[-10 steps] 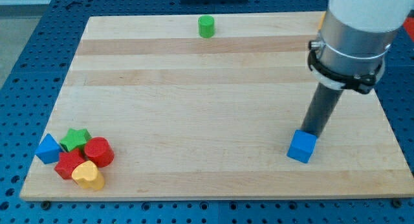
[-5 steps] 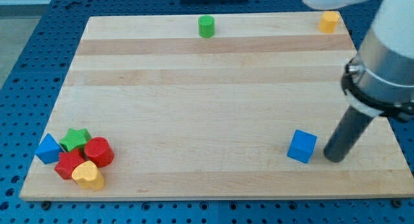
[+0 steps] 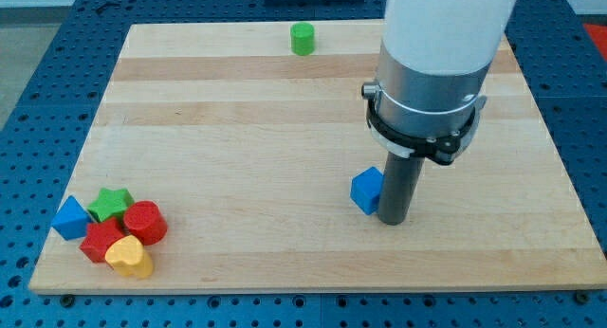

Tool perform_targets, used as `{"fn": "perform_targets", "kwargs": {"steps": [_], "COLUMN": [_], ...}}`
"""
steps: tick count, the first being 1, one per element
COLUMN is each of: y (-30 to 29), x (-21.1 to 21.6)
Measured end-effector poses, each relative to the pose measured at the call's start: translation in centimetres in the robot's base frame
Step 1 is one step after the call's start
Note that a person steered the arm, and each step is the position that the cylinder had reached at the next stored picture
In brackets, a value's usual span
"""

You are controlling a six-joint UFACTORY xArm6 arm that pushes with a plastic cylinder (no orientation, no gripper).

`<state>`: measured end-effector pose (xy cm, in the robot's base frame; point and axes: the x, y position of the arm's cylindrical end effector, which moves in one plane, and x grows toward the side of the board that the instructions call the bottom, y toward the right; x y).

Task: Push the blue cube towards left

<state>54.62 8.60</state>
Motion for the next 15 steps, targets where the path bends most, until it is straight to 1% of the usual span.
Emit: {"fn": "perform_targets", "kwargs": {"steps": [1, 2, 3, 4, 8, 10, 13, 14, 15], "y": [3.6, 5.9, 5.4, 3.6, -7.8, -9.6, -10.8, -11.1, -11.1], "x": [-0.1, -0.9, -2.1, -3.2, -2.4, -2.1, 1.0, 0.7, -1.0]}}
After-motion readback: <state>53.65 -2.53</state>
